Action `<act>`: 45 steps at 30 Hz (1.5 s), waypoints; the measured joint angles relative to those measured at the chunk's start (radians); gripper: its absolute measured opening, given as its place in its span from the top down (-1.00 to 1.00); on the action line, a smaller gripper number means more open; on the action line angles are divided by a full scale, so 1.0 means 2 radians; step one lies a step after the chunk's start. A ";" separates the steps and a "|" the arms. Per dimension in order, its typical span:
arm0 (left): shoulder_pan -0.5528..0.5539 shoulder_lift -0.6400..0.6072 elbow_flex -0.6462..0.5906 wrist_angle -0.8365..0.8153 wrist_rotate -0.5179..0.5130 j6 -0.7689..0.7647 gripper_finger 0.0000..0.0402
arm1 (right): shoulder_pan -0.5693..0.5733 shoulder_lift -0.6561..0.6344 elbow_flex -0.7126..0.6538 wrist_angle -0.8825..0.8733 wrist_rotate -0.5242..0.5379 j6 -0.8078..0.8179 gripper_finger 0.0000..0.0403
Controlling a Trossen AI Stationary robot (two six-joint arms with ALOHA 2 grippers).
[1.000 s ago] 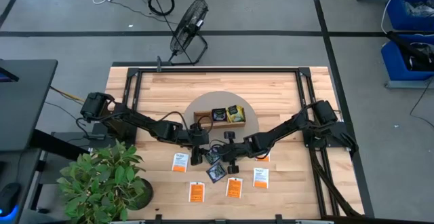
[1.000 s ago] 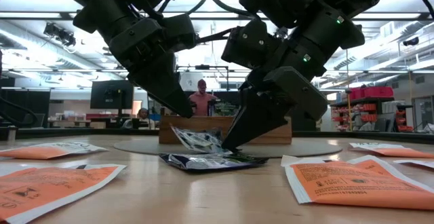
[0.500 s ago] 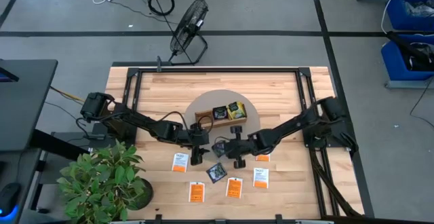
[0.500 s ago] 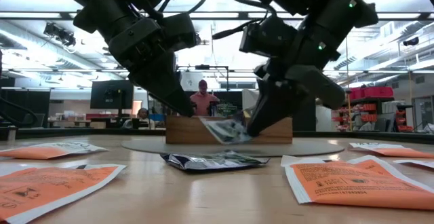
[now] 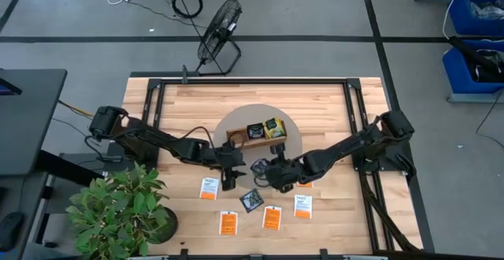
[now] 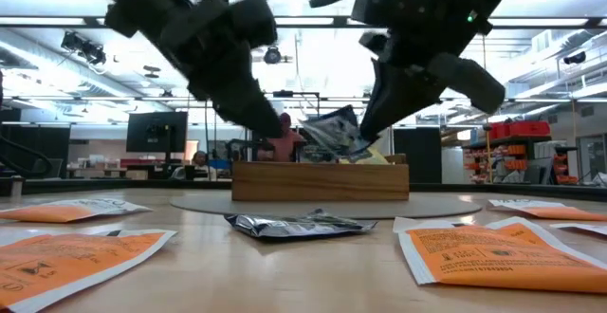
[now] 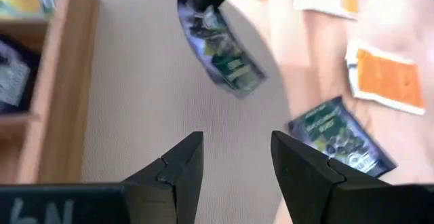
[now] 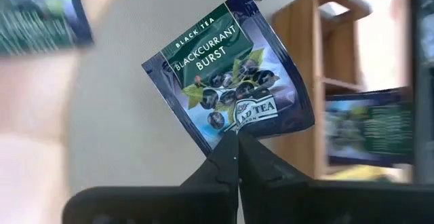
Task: Pick & Place Tea
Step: Put the violet tea bag into the middle section of the wooden organizer
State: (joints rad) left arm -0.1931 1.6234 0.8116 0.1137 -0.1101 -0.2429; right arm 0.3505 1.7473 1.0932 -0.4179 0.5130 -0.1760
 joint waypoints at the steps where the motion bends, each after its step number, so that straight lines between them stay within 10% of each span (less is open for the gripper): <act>1: 0.000 -0.006 0.000 0.001 0.000 0.006 0.11 | 0.003 0.000 0.006 -0.018 0.012 -0.017 1.00; 14: 0.041 -0.042 0.000 0.128 0.000 -0.063 0.11 | 0.033 0.000 0.038 -0.038 0.164 -0.163 1.00; 32: 0.058 -0.042 0.000 0.137 0.019 -0.052 0.13 | 0.033 0.000 0.055 -0.012 0.172 -0.205 1.00; 45: 0.055 -0.042 0.000 0.137 0.019 -0.004 0.93 | 0.033 0.000 0.055 -0.001 0.184 -0.206 1.00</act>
State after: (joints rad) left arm -0.0833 1.5391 0.8120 0.3874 -0.0719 -0.2504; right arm 0.4156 1.7470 1.2030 -0.4202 0.8818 -0.5877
